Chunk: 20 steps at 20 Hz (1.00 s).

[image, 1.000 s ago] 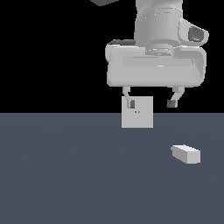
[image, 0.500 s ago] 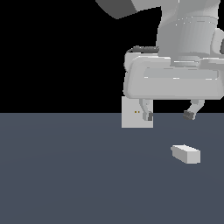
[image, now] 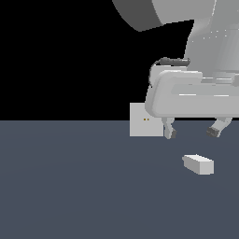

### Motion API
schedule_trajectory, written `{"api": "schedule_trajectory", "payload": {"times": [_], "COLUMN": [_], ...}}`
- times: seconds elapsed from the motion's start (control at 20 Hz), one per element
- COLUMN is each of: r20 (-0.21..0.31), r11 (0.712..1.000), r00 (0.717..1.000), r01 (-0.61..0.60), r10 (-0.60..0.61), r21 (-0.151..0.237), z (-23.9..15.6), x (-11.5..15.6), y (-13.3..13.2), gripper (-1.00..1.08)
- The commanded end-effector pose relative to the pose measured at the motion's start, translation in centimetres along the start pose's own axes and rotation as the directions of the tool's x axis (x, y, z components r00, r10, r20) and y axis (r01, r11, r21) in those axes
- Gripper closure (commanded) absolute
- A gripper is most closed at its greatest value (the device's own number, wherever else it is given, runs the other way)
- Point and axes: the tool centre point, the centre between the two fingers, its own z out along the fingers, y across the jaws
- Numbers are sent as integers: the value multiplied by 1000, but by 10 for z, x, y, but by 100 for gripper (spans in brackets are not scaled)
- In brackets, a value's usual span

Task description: Plug the charger into the wall socket.

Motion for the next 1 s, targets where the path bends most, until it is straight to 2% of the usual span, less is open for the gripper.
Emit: {"api": "schedule_trajectory", "payload": {"times": [0.0, 0.4, 0.95], "r20": [-14, -38, -38], "r11": [1000, 1000, 1000], "r00": [1000, 999, 999], "r01": [6, 17, 18], "r10": [-6, -17, -17], "r21": [3, 9, 9], "z": [3, 9, 18], "x": [-2, -5, -10], "y": [3, 10, 11], "gripper": [-92, -92, -92]}}
